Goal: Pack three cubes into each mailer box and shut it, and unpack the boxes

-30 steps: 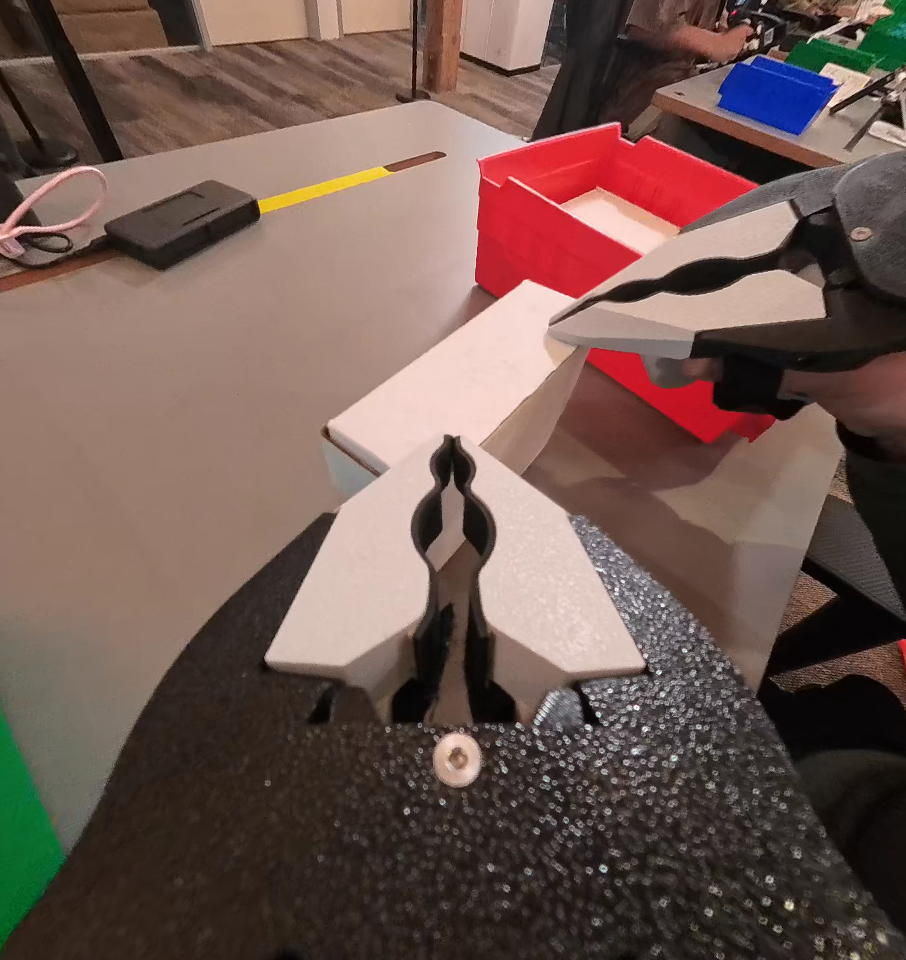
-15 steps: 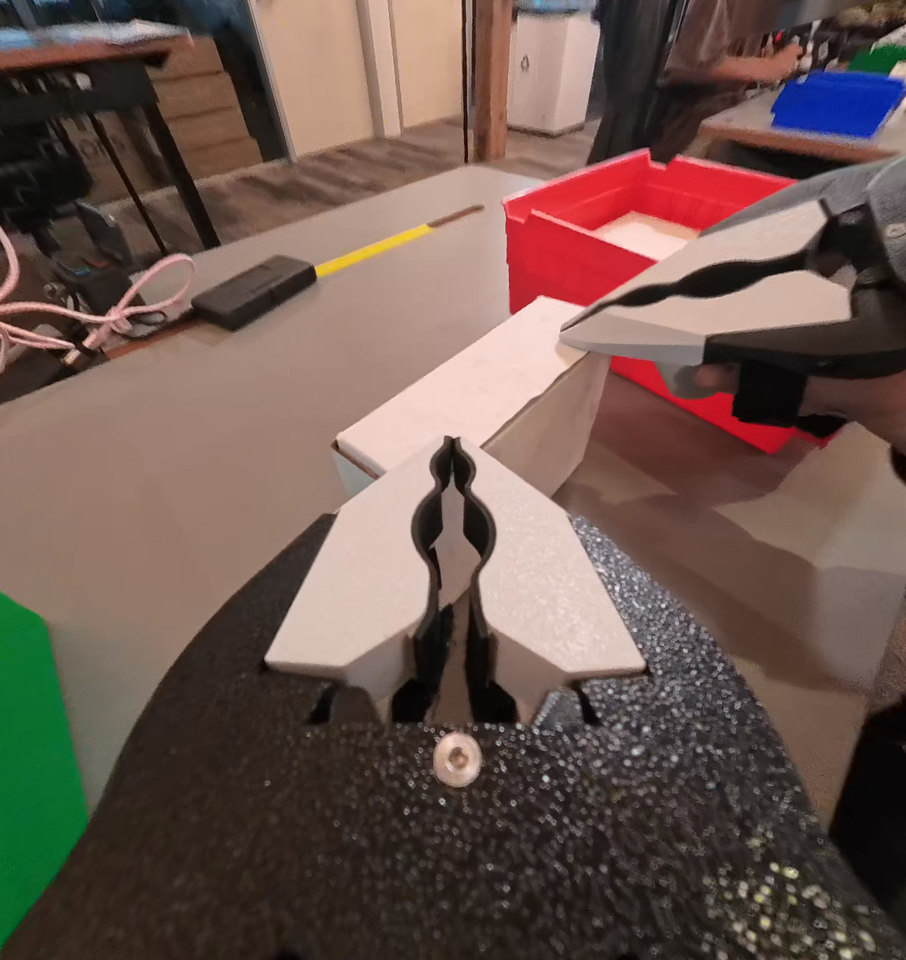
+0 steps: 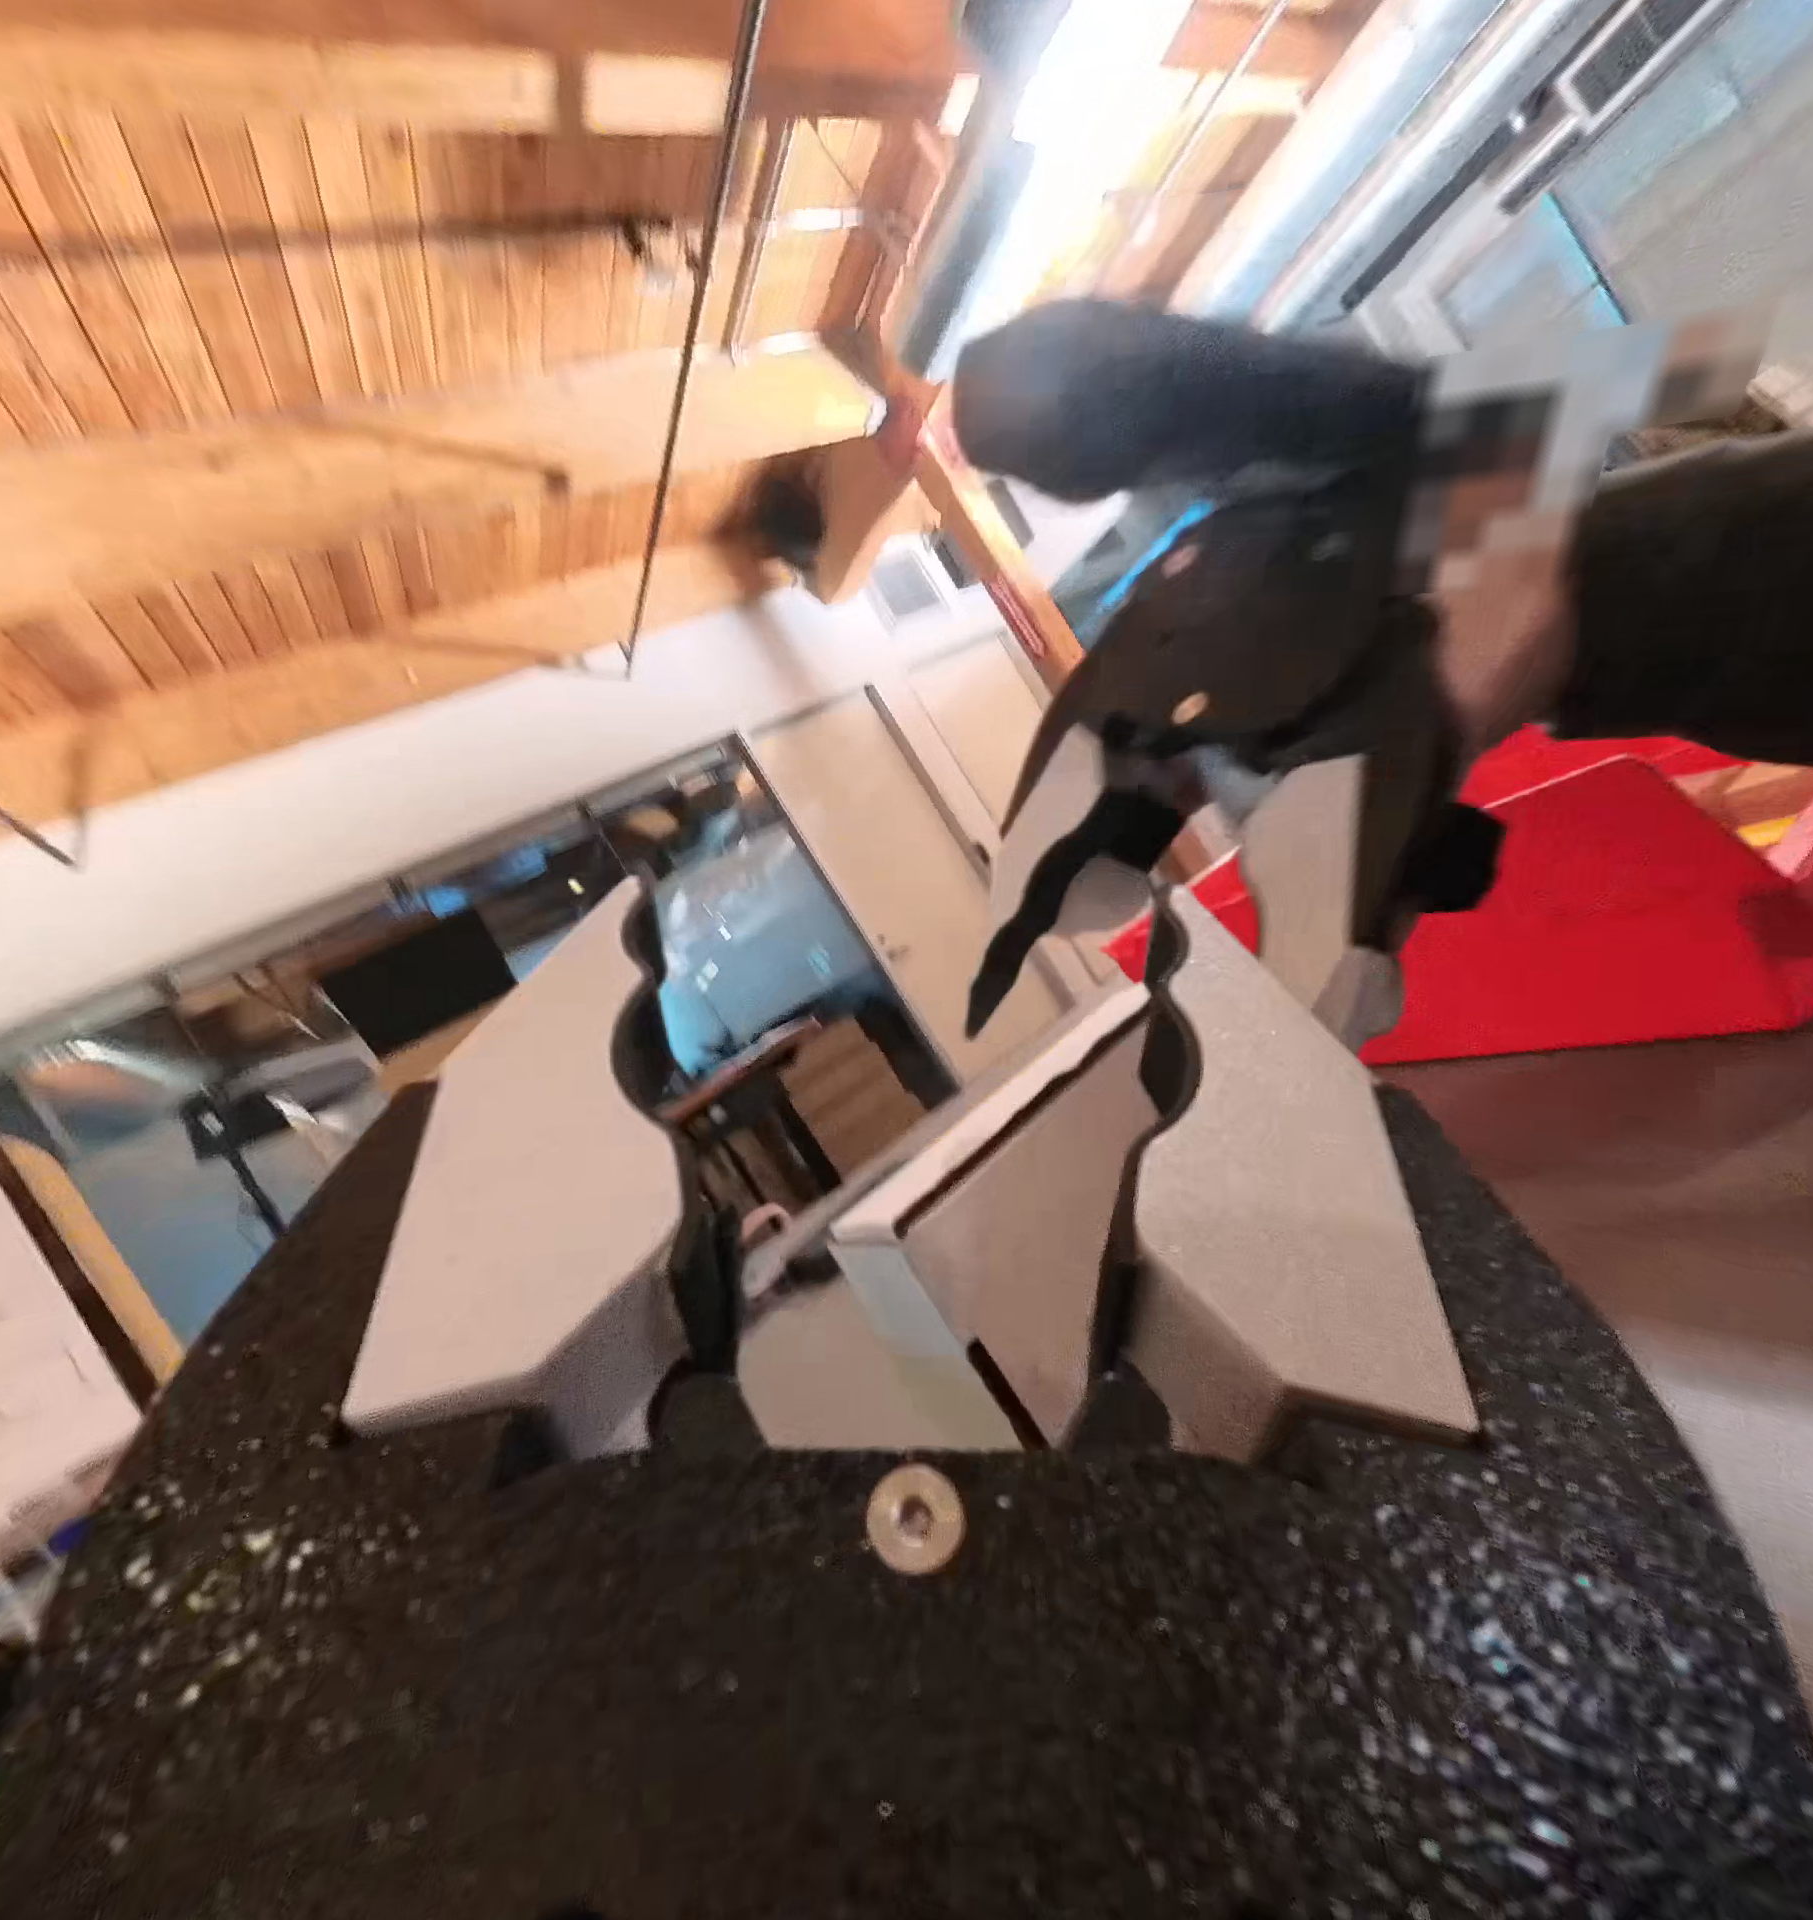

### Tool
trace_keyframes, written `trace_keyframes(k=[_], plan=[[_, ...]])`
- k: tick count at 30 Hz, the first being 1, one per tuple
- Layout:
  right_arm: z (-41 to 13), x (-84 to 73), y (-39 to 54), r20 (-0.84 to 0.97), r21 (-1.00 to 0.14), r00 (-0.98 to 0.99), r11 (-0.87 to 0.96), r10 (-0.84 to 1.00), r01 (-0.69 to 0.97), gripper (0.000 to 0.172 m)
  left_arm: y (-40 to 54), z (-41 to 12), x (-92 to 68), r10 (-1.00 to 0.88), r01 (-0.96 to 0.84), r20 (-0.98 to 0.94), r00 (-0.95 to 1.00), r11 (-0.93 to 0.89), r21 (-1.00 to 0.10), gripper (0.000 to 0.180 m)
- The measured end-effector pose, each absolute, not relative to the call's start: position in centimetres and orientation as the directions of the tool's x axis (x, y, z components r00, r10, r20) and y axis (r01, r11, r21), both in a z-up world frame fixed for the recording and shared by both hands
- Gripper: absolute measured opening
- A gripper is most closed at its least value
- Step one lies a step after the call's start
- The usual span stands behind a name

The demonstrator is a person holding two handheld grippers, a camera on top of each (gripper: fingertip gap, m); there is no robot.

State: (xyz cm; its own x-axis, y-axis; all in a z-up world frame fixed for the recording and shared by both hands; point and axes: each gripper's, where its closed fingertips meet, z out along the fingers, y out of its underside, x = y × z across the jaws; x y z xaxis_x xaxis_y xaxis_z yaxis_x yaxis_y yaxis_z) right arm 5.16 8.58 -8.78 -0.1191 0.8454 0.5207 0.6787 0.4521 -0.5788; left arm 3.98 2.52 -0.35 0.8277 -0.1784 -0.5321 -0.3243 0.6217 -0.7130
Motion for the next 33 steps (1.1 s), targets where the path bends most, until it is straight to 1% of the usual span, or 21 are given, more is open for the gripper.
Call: trace_keyframes(k=[1,3,6,9,12,13,14,16,18,22,25,28,30,33], plan=[[-9.1,5.1,9.6,0.523,-0.520,-0.149,0.452,0.839,0.725,0.111,1.9,-0.2,4.3,-0.146,-0.348,-0.564,0.813,0.654,-0.672,0.092],[-9.9,4.9,10.8,0.478,-0.436,-0.222,0.448,0.850,0.780,0.111,0.9,0.1,4.9,-0.099,-0.376,-0.602,0.792,0.697,-0.610,0.095],[-11.5,5.1,11.8,0.332,-0.314,-0.309,0.413,0.891,0.855,0.101,0.7,0.0,5.1,-0.048,-0.420,-0.630,0.775,0.706,-0.570,0.095],[-12.9,5.6,12.3,0.221,-0.188,-0.367,0.409,0.904,0.893,0.091,0.7,-0.3,5.6,-0.034,-0.447,-0.658,0.752,0.707,-0.548,0.092],[-13.5,6.0,13.1,0.190,-0.096,-0.392,0.415,0.900,0.905,0.082,0.6,-0.7,6.2,-0.019,-0.479,-0.695,0.719,0.711,-0.515,0.088],[-13.4,6.0,13.3,0.195,-0.084,-0.396,0.418,0.897,0.904,0.073,0.5,-0.8,6.4,-0.009,-0.491,-0.705,0.709,0.711,-0.503,0.087],[-13.3,5.9,13.2,0.189,-0.087,-0.400,0.421,0.897,0.903,0.070,0.4,-0.9,6.7,0.000,-0.500,-0.714,0.700,0.714,-0.490,0.086],[-13.3,5.8,12.8,0.184,-0.113,-0.408,0.431,0.894,0.895,0.069,0.0,-1.1,7.4,-0.003,-0.503,-0.735,0.678,0.727,-0.467,0.083],[-13.2,6.1,12.4,0.183,-0.128,-0.422,0.447,0.888,0.886,0.069,-0.5,-1.2,8.2,0.001,-0.500,-0.751,0.660,0.746,-0.439,0.083],[-10.9,7.0,11.8,0.253,-0.192,-0.411,0.462,0.876,0.866,0.069,-0.8,-1.9,9.6,0.028,-0.537,-0.799,0.601,0.754,-0.378,0.083],[-7.3,7.8,11.9,0.359,-0.265,-0.373,0.477,0.855,0.838,0.069,-0.7,-2.2,10.1,0.054,-0.563,-0.813,0.580,0.748,-0.352,0.080],[-3.2,9.4,12.6,0.480,-0.312,-0.299,0.479,0.825,0.820,0.069,0.0,-1.8,9.6,0.106,-0.603,-0.800,0.591,0.717,-0.350,0.068],[-0.5,11.0,13.3,0.566,-0.321,-0.242,0.481,0.788,0.816,0.069,0.2,-1.8,9.5,0.128,-0.621,-0.799,0.588,0.705,-0.344,0.064],[2.9,14.2,15.1,0.694,-0.301,-0.148,0.471,0.705,0.829,0.069,0.6,-2.3,9.9,0.113,-0.633,-0.814,0.570,0.692,-0.347,0.065]])
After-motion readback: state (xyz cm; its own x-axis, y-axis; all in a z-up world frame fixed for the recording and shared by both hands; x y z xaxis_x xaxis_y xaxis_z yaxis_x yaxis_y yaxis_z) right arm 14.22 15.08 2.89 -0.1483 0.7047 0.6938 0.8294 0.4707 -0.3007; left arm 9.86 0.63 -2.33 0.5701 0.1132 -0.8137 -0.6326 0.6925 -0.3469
